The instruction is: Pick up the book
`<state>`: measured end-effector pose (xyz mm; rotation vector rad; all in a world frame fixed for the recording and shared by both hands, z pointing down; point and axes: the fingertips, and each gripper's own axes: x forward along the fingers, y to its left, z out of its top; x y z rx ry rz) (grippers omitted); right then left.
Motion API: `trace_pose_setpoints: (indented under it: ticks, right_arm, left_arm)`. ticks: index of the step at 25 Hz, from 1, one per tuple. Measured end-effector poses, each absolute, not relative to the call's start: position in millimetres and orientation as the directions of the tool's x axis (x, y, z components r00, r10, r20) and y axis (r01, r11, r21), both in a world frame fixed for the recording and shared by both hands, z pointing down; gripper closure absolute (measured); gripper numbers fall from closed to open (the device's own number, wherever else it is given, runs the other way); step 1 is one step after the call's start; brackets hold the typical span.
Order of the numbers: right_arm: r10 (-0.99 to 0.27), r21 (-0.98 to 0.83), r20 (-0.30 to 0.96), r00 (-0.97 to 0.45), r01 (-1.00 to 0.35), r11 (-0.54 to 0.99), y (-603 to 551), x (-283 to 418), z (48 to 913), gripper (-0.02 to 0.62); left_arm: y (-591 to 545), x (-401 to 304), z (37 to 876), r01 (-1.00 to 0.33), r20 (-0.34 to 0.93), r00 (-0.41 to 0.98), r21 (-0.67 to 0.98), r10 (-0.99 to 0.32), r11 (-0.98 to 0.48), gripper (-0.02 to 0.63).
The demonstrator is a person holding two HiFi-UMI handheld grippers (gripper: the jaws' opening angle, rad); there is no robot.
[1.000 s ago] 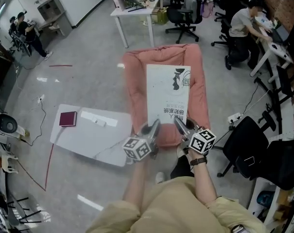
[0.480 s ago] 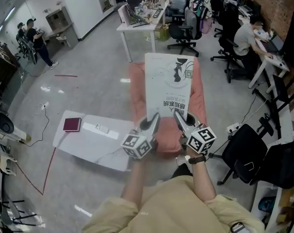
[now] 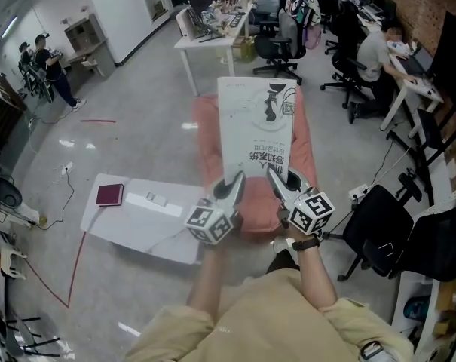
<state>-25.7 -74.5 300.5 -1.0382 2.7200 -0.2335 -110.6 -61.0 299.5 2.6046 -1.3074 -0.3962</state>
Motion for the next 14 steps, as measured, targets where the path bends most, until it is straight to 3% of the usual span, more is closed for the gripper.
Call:
trace_pose_setpoints:
  ticks: [14]
  right_arm:
    - [-0.706, -0.178, -0.139, -0.694, -0.684, 0.708, -78, -4, 298, 0.522]
  left_arm:
    - [-68, -88, 298, -0.735, -0.158, 0.606, 0.264, -0.78, -0.624, 0.548]
